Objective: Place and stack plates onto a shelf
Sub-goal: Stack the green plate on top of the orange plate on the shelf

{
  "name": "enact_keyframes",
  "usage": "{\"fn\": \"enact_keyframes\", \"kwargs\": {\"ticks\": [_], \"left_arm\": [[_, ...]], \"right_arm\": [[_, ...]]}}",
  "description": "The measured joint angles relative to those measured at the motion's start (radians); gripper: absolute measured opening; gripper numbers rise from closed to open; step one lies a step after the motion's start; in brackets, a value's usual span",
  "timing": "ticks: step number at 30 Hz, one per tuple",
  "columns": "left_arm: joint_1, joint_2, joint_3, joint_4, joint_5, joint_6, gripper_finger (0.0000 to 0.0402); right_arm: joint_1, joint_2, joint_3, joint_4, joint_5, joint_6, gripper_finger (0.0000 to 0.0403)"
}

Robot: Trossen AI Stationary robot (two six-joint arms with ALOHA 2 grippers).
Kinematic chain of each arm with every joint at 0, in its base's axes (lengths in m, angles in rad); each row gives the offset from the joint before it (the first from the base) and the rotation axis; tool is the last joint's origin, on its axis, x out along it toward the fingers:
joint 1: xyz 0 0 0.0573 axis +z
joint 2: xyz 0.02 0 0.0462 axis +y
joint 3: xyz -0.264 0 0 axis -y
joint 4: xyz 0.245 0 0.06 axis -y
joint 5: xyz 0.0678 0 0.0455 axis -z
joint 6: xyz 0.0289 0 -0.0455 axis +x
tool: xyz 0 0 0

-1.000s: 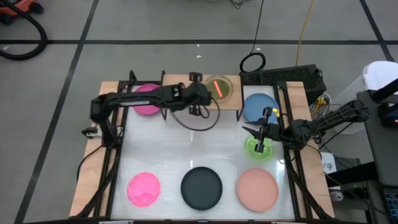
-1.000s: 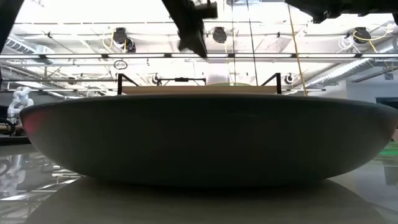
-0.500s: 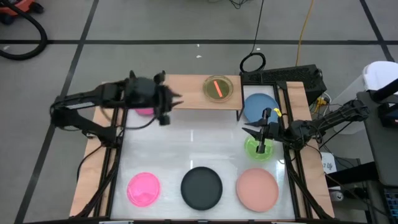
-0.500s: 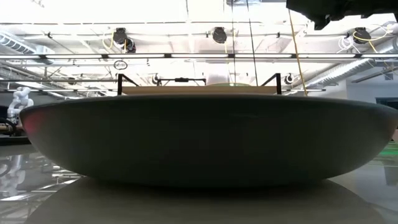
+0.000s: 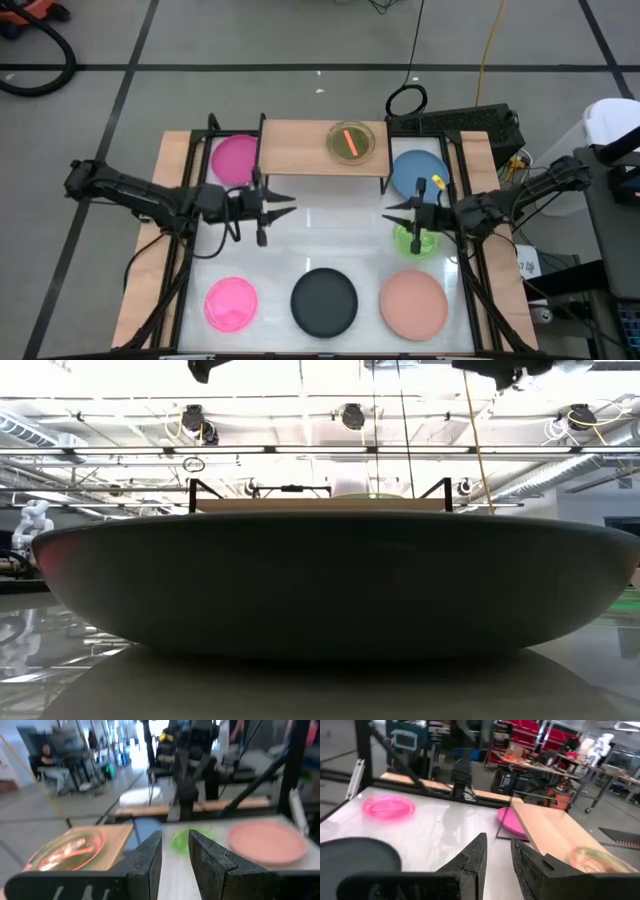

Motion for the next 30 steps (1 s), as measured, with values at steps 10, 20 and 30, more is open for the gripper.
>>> {"fn": "enact_keyframes", "kwargs": {"ticks": [10, 20, 30], "left_arm": [[-0.033, 0.028, -0.137, 0.241, -0.004, -0.013, 0.0104], [-0.031, 0.028, -0.137, 0.239, -0.017, -0.006, 0.0104], [-0.031, 0.108, -0.137, 0.237, -0.148, -0.009, 0.0104]], "right_arm": [[-0.022, 0.231, 0.239, -0.407, -0.055, 0.117, 0.0071], [-0.205, 0.407, 0.424, -0.796, -0.609, 0.400, 0.0071], [-0.334, 0.570, 0.423, -1.047, -0.504, 0.299, 0.0071]]}}
